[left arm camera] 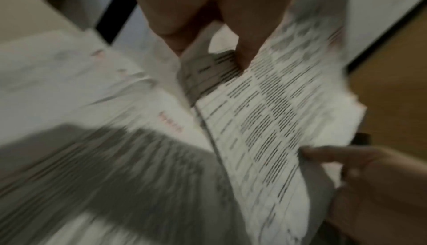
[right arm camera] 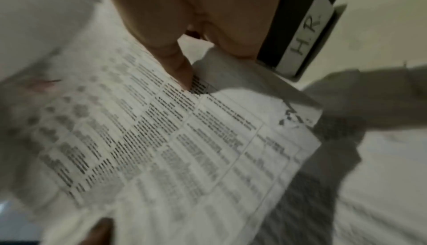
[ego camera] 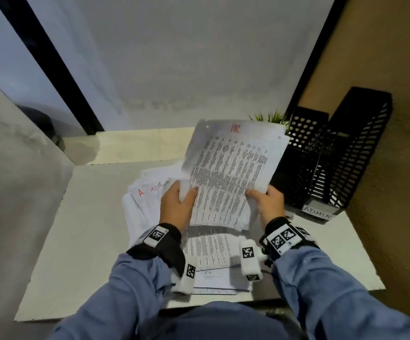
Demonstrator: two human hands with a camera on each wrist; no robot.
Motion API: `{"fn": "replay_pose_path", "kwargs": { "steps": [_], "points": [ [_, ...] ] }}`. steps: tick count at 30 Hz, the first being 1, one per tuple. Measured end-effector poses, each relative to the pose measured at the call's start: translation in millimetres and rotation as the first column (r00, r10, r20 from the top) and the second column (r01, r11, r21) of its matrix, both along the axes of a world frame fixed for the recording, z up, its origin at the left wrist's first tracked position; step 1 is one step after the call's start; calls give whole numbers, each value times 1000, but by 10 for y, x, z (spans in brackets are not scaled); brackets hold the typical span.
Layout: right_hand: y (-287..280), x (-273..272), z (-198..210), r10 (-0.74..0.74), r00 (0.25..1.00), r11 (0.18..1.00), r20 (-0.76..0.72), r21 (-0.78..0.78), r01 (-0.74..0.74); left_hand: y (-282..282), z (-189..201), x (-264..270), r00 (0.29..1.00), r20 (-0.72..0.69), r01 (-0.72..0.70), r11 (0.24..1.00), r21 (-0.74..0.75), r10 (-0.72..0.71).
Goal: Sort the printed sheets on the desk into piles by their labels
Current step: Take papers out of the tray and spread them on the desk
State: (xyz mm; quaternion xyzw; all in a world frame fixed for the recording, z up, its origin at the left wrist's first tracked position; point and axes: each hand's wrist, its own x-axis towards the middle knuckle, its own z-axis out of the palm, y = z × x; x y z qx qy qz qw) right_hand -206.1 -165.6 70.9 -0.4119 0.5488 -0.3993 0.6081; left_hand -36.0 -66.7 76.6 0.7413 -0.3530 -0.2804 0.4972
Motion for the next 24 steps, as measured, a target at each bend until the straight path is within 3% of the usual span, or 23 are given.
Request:
{"fn": "replay_pose_path", "kwargs": {
  "steps": [4,6,7,9,11,13,18,24],
  "points": [
    [-313,-378,-142,-105,978,993,-183,-70,93,-485,500,-180,967,204,159,987,-5,-155],
    [-408,-566,-241,-90,918,992,-386,-116,49,-737,729,-317,926,325,204,979,-4,-192],
    [-429,-646,-288,-51,844,991,-534,-133,-25,-863,825,-393,908,365,215,977,11,-204],
    [-415,-763,-345,72,612,968,-787,-93,-234,-1101,957,-541,880,415,232,972,47,-231],
    [-377,-823,-393,141,408,921,-902,-31,-388,-1327,976,-700,856,440,261,962,82,-270],
    [-356,-850,-430,141,310,893,-940,-14,-450,-1512,908,-853,855,431,270,957,108,-290],
    [-383,-866,-516,121,324,884,-938,-46,-464,-1855,568,-1171,828,434,277,931,236,-356],
    [-395,-888,-566,92,476,921,-875,-107,-374,-2039,256,-1358,809,389,296,878,377,-440]
  ]
}}
